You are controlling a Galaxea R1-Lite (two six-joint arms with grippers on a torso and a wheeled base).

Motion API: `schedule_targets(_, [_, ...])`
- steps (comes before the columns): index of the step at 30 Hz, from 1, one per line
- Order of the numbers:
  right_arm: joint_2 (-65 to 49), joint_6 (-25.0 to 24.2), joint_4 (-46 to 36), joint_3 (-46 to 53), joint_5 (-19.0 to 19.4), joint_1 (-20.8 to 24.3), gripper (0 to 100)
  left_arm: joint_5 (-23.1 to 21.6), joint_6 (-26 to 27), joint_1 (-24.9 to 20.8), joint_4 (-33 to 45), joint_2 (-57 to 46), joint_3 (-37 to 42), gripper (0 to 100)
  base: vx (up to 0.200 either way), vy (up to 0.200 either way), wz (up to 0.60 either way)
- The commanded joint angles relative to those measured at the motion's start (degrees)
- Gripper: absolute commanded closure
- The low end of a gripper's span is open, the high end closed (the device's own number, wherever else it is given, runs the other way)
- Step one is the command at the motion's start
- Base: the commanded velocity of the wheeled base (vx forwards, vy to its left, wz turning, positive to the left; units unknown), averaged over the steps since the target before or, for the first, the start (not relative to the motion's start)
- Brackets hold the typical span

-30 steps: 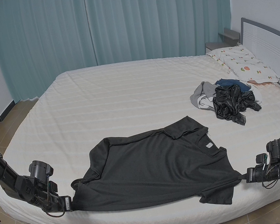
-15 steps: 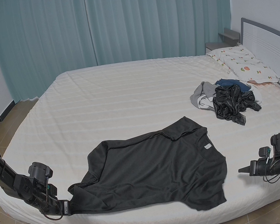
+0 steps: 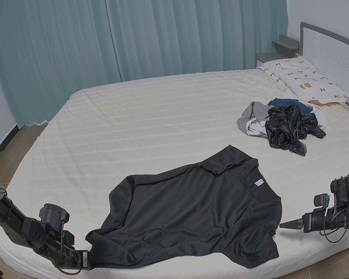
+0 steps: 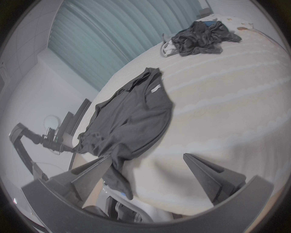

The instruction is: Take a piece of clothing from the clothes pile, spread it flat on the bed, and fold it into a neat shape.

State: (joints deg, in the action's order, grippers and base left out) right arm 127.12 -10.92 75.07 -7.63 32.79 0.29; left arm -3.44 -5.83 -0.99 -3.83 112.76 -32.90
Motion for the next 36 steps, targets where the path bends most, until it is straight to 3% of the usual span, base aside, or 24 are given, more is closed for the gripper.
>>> schedule_targets(1, [5.68,-0.15,6.40,2.62,-0.62,7.18,0,0.01,-0.06,0.02,-0.65,0.44,0.03,100,0.000,0.000,0.00])
schedule_targets(7, [13.94,-0.77,14.84,1.22,-5.63,11.84,0,0.01,-0.15,0.02,-0.65,0.35,0.03,100,0.000,0.000,0.00])
schedule_targets(8, [13.94,-0.85,14.75,0.86,-5.63,12.19,100,0.01,-0.15,0.02,-0.65,0.35,0.03,100,0.000,0.000,0.00])
schedule_targets(15, [13.15,-0.68,14.58,3.15,-6.25,11.75,100,0.01,-0.15,0.02,-0.65,0.44,0.03,100,0.000,0.000,0.00])
schedule_targets(21, [8.58,0.11,14.05,7.63,-6.34,7.88,100,0.01,-0.06,0.02,-0.57,-0.09,0.56,100,0.000,0.000,0.00])
schedule_targets(25, [1.90,1.52,6.14,7.63,-6.43,3.49,100,0.01,0.03,-0.77,0.14,-0.26,0.91,100,0.000,0.000,0.00])
schedule_targets(30, [-3.46,5.83,-4.32,7.63,-6.51,3.84,100,0.36,0.03,-2.79,0.31,-0.44,2.14,100,0.000,0.000,0.00])
schedule_targets(36, [-3.11,9.87,-9.24,7.63,-6.60,3.57,100,0.71,0.29,-4.99,2.77,-0.44,3.02,100,0.000,0.000,0.00])
